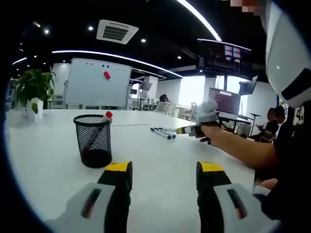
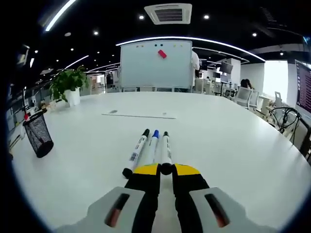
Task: Pick up the whiteboard markers from the pen holder and place them facing the whiteboard neatly
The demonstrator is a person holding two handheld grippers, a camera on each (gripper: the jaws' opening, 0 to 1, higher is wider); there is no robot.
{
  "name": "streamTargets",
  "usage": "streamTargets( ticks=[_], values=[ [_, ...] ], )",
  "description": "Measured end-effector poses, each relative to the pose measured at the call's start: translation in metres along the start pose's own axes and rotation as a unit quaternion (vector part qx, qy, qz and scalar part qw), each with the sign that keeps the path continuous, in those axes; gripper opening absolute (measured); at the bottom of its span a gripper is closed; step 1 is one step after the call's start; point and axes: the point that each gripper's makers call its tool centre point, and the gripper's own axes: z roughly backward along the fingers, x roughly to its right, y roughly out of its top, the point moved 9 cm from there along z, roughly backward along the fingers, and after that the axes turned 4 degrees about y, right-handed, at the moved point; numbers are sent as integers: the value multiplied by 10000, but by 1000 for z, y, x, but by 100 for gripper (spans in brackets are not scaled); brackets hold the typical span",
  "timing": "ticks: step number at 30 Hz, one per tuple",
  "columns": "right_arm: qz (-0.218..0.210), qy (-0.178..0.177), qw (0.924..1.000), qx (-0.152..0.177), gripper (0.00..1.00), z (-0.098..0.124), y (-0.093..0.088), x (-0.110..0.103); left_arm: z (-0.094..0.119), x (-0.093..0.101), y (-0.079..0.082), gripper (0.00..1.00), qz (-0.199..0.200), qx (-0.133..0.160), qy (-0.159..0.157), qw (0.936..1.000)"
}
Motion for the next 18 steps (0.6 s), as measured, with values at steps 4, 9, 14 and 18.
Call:
streamTargets(
  ticks=[4, 9, 14, 18],
  values=[
    [-87, 11, 10000, -27, 13, 0, -1, 0, 0, 0, 0, 54, 5, 8, 0, 10000],
    [-161, 12, 9998, -76, 13, -2, -3, 0, 1, 0, 1, 54, 73, 54, -8, 10000],
    [-145, 10, 9998, -132, 13, -3, -6, -1, 1, 0, 2, 54, 103, 77, -7, 9999],
    [-124, 15, 9998, -166, 13, -4, -7, -2, 1, 0, 2, 54, 92, 71, 1, 9999]
  ],
)
